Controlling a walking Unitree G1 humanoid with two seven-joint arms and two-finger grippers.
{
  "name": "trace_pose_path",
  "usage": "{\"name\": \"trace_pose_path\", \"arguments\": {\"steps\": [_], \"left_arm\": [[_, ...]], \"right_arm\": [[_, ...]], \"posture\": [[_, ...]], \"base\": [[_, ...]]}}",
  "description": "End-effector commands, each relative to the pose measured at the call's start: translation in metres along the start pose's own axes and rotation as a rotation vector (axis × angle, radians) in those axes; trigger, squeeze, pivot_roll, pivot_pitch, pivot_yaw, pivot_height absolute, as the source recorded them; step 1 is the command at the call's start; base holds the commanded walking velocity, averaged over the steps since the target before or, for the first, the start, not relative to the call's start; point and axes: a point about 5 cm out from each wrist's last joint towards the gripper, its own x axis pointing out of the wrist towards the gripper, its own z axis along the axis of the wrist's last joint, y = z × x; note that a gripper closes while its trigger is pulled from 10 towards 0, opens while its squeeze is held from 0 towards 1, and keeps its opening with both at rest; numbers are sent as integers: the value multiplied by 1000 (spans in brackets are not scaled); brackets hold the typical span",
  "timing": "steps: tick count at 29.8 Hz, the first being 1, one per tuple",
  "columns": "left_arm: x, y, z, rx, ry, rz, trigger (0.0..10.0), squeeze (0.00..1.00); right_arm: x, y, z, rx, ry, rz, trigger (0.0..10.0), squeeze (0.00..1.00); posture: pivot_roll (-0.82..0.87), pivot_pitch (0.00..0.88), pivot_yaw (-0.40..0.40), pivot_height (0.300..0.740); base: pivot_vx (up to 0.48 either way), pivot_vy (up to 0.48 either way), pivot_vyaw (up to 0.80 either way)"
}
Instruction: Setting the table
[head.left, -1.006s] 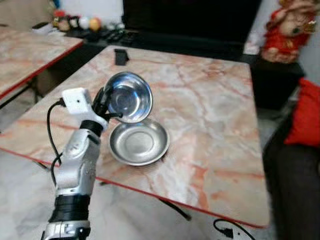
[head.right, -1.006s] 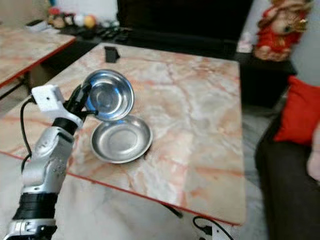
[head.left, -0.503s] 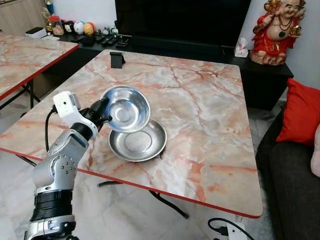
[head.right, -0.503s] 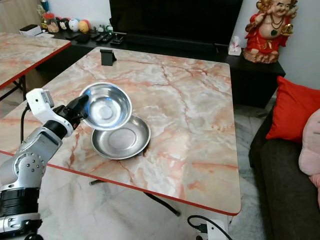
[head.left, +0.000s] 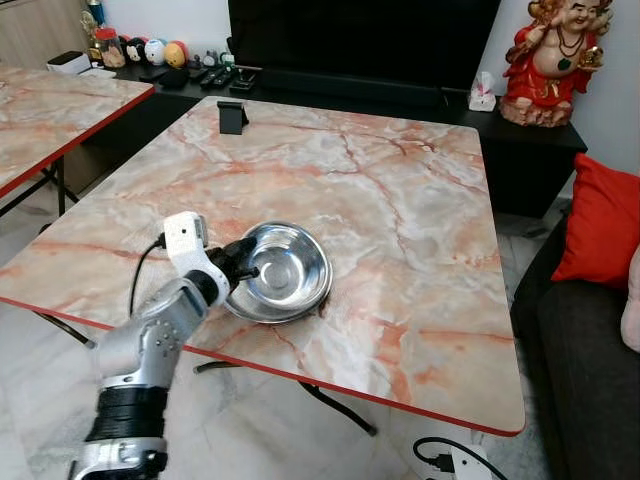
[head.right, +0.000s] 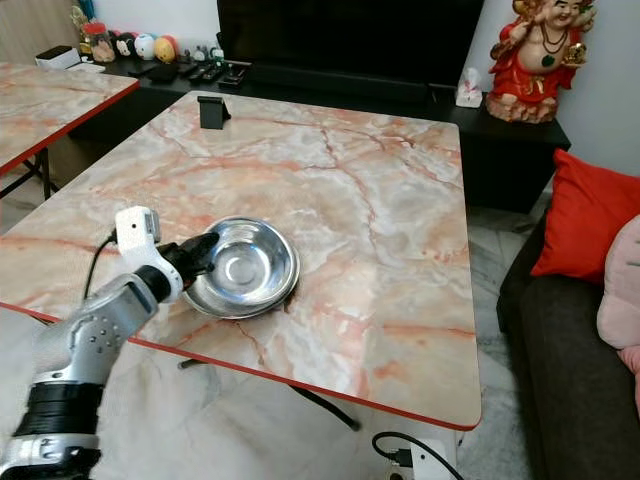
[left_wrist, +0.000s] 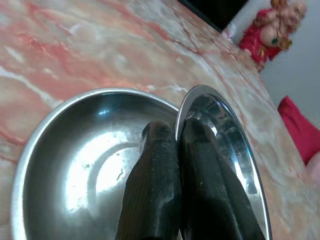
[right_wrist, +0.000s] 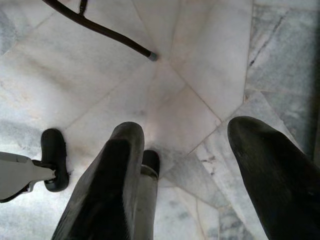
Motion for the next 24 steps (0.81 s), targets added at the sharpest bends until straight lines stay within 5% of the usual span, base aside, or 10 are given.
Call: {"name": "trace_pose_path", "arguments": {"steps": [1, 8, 24], "left_arm": [[2, 0, 11, -12, -59, 22, 10000, 0], [2, 13, 14, -129, -136, 116, 10000, 0], [7, 14, 6, -198, -117, 111, 10000, 0]], "right_arm": [[0, -1, 0, -3, 2, -1, 10000, 0], [0, -2, -1, -3, 2, 0, 10000, 0], [0, -1, -1, -5, 1, 4, 10000, 0]], "posture": [[48, 0, -11, 740], [48, 16, -10, 740], [44, 14, -7, 740]], "base": [[0, 0, 0], [0, 0, 0], [0, 0, 0]]}}
